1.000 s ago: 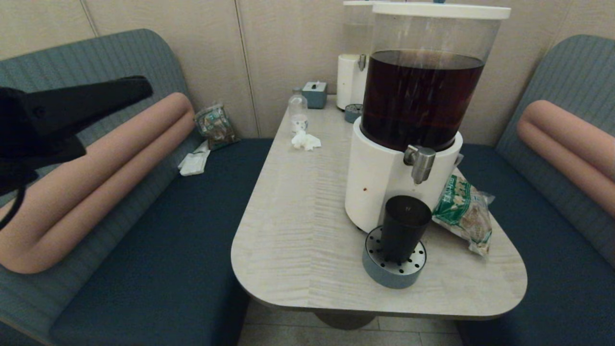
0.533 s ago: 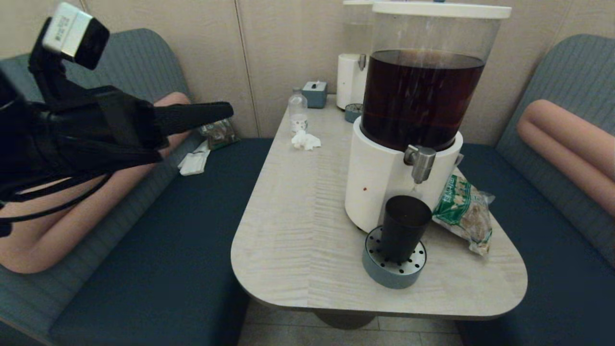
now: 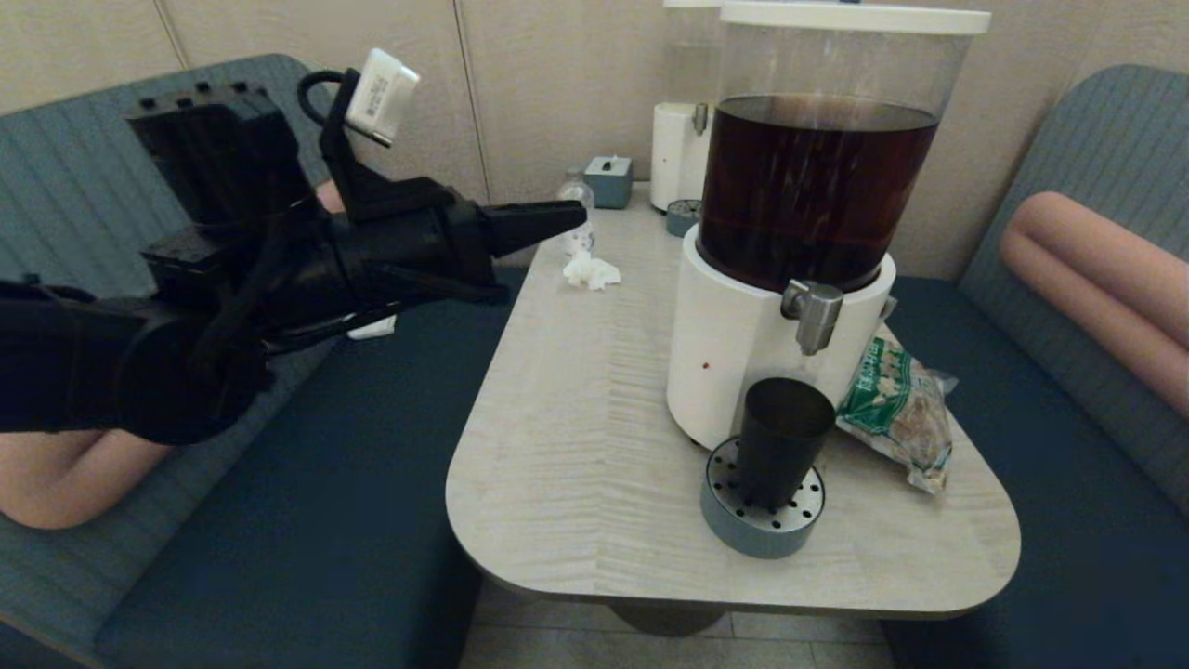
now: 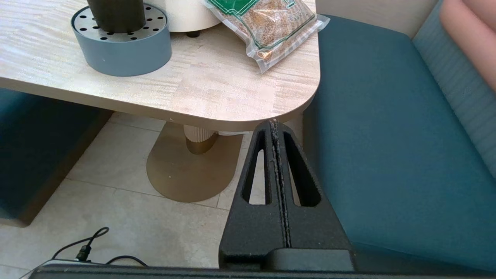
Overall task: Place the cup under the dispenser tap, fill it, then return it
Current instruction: Turn off the faucet
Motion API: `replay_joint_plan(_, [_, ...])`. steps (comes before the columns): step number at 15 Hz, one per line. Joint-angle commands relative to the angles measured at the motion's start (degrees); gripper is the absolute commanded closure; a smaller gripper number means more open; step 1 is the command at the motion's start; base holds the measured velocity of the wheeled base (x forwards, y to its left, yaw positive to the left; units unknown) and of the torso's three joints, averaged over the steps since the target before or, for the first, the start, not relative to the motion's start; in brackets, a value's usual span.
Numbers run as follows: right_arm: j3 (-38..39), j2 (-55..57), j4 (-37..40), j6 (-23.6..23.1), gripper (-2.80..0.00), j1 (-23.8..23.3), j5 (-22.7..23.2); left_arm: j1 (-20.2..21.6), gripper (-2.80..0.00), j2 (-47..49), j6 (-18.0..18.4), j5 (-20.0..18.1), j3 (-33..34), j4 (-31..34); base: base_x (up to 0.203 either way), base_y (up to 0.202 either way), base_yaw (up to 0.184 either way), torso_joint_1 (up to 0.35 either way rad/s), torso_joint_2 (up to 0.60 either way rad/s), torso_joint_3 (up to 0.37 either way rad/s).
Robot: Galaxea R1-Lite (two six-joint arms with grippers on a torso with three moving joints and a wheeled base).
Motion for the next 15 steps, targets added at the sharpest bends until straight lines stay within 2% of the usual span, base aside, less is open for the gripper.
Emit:
replay_joint_plan(1, [0.0, 0.1, 0.0, -0.1, 0.0, 0.0, 0.0, -4.6, 0.0, 2.4, 2.4, 0.6, -0.5, -0.4, 0.0, 0.0, 0.0, 0.0, 0.0, 0.0])
replay_joint_plan(3, [0.0, 0.1, 0.0, -0.1, 0.0, 0.0, 0.0, -6.9, 0.0, 3.1, 3.1, 2.0, -0.2, -0.4, 0.0, 0.0, 0.0, 0.0, 0.0, 0.0])
replay_joint_plan(7, [0.0, 0.1, 0.0, -0.1, 0.0, 0.0, 0.0, -9.8, 0.0, 7.8, 6.6, 2.4, -1.7, -0.5, 0.0, 0.0, 0.0, 0.0, 0.0, 0.0])
replay_joint_plan(10, [0.0, 0.1, 0.0, -0.1, 0.0, 0.0, 0.0, -11.4, 0.0, 8.9, 6.6, 3.3, -2.8, -0.5, 0.0, 0.0, 0.0, 0.0, 0.0, 0.0])
replay_joint_plan(15, [0.0, 0.1, 0.0, -0.1, 0.0, 0.0, 0.0, -14.3, 0.0, 12.6, 6.3, 3.7, -8.2, -0.6, 0.0, 0.0, 0.0, 0.0, 0.0, 0.0])
